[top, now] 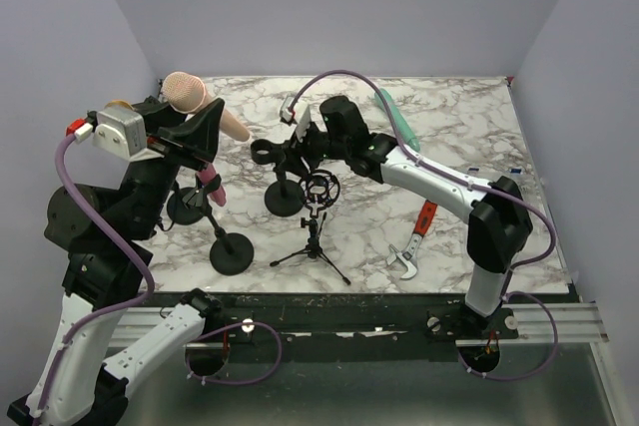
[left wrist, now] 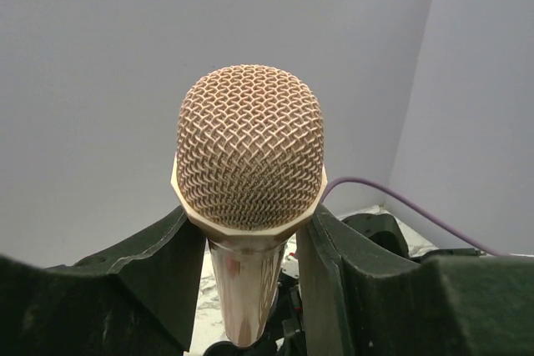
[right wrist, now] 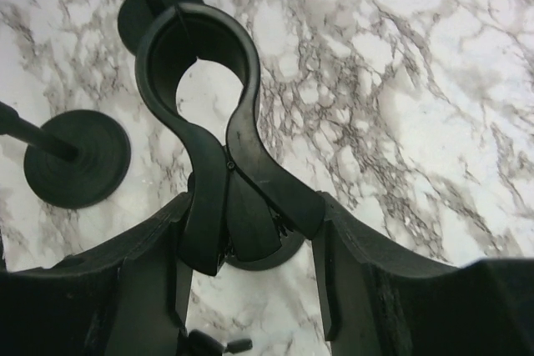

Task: Remove the microphone from the stand

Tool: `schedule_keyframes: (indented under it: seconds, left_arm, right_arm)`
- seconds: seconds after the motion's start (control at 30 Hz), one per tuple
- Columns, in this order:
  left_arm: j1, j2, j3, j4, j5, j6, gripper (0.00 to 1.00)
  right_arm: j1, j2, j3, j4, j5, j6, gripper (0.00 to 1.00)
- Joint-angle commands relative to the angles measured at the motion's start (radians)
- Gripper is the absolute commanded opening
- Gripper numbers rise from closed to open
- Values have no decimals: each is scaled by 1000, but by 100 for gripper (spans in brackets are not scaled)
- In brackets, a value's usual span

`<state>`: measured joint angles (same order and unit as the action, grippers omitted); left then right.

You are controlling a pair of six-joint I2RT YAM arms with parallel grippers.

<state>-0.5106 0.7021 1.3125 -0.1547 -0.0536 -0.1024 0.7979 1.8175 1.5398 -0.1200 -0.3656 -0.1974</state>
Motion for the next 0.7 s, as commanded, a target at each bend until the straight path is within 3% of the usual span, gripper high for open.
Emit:
schedule_keyframes:
  seconds: [0.0, 0.2, 0.27, 0.33, 0.47, 0.5, 0.53, 0.57, 0.67]
  left_arm:
    - [6, -19, -12, 45, -11, 3, 0]
    - [7, -15, -19, 50, -4, -3, 0]
    - [7, -12, -24, 54, 1, -10, 0]
    - [7, -4, -28, 59, 11, -19, 0]
    - [9, 12, -46, 71, 26, -34, 0]
    - [9, 14, -47, 73, 29, -38, 0]
    - [9, 21, -48, 73, 30, -41, 0]
    - [10, 23, -47, 73, 32, -45, 0]
    - [11, 32, -54, 78, 42, -66, 0]
  right_arm:
    - [7, 70, -78, -238, 91, -40, 1]
    - [10, 91, -46, -212, 82, -6, 1]
    - [11, 85, -30, -195, 75, 14, 15]
    - [12, 74, -8, -181, 82, 40, 35]
    - [12, 39, 63, -170, 96, 102, 60]
    - [13, 28, 76, -162, 91, 121, 69]
    - [12, 12, 85, -155, 81, 135, 91]
    - [12, -2, 93, -143, 68, 156, 99]
    - [12, -51, 103, -119, 17, 192, 100]
